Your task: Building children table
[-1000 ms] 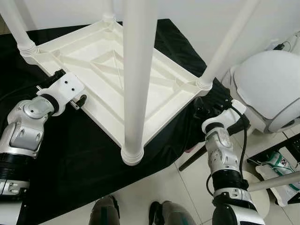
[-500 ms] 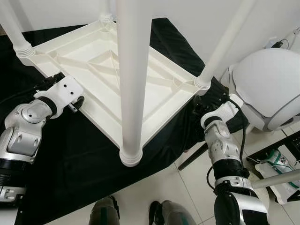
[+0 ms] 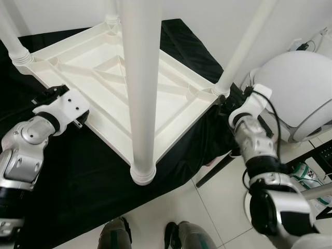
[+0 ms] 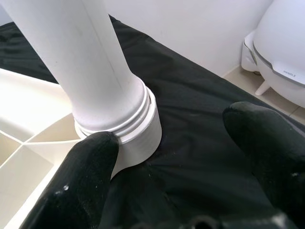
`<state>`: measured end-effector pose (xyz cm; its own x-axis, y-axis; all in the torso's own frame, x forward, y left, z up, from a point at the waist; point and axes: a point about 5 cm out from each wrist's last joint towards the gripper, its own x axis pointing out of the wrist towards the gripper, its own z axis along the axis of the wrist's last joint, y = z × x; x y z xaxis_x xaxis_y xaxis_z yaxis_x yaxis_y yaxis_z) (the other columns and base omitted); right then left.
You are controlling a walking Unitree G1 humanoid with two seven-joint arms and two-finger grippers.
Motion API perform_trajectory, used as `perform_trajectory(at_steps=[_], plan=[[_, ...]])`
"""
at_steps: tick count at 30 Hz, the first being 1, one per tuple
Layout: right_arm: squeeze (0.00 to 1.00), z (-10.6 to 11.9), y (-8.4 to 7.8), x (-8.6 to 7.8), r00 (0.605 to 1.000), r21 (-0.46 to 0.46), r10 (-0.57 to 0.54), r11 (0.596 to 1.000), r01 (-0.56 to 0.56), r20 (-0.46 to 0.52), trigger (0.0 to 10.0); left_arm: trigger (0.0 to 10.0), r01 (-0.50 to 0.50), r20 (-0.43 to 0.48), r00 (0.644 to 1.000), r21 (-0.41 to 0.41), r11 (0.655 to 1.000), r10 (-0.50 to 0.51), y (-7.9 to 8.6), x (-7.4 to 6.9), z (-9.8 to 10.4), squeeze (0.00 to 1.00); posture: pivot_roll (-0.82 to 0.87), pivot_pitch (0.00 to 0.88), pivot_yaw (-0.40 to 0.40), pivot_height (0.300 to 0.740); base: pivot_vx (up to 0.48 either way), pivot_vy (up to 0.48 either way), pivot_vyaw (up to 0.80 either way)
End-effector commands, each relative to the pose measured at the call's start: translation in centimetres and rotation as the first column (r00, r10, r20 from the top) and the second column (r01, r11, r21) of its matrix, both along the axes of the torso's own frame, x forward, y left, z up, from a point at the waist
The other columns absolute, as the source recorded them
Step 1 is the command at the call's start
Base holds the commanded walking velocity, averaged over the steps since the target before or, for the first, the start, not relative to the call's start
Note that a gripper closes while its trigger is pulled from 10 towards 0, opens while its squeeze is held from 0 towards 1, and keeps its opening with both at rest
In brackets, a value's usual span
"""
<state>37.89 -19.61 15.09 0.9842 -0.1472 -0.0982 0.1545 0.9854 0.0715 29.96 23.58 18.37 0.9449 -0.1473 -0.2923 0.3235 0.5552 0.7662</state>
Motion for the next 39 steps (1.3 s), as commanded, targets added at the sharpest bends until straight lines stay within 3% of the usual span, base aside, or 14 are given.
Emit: perform_trajectory(at_steps=[1, 12, 25, 30, 39], plan=[[0.0, -0.5, -0.6, 0.0, 0.999, -0.006, -0.025, 1.0, 0.025, -0.042, 10.0, 10.0, -0.029, -0.183, 0.982, 0.022, 0.999, 0.032, 0.6, -1.1, -3.5, 0.0, 0.1, 0.088, -0.082, 0.74, 0.0, 0.0, 0.0], [0.0, -0.3, 0.1, 0.8, 0.996, -0.056, 0.037, 0.998, -0.041, -0.083, 10.0, 10.0, -0.013, -0.218, 0.976, 0.051, 0.999, 0.023, 0.7, -1.8, -3.8, 0.0, 0.1, 0.099, -0.079, 0.74, 0.0, 0.0, 0.0], [0.0, 1.0, 0.9, 2.1, 0.989, -0.12, 0.129, 0.983, -0.138, -0.073, 10.0, 10.0, 0.07, -0.297, 0.954, 0.061, 0.996, -0.049, -0.3, -3.9, -4.2, 0.0, 0.1, 0.104, -0.071, 0.74, 0.0, 0.0, 0.0], [0.0, 1.5, 1.9, 2.5, 0.981, -0.119, 0.183, 0.974, -0.19, -0.069, 10.0, 10.0, 0.114, -0.297, 0.95, 0.029, 0.993, -0.1, -1.6, -4.7, -3.4, 0.0, 0.1, 0.104, -0.071, 0.74, 0.0, 0.0, 0.0], [0.0, 1.9, 4.1, 2.8, 0.961, -0.133, 0.273, 0.952, -0.277, -0.044, 10.0, 10.0, 0.09, -0.25, 0.964, 0.004, 0.996, -0.086, -1.7, -5.2, -1.7, 0.0, 0.1, 0.104, -0.074, 0.74, 0.0, 0.0, 0.0]])
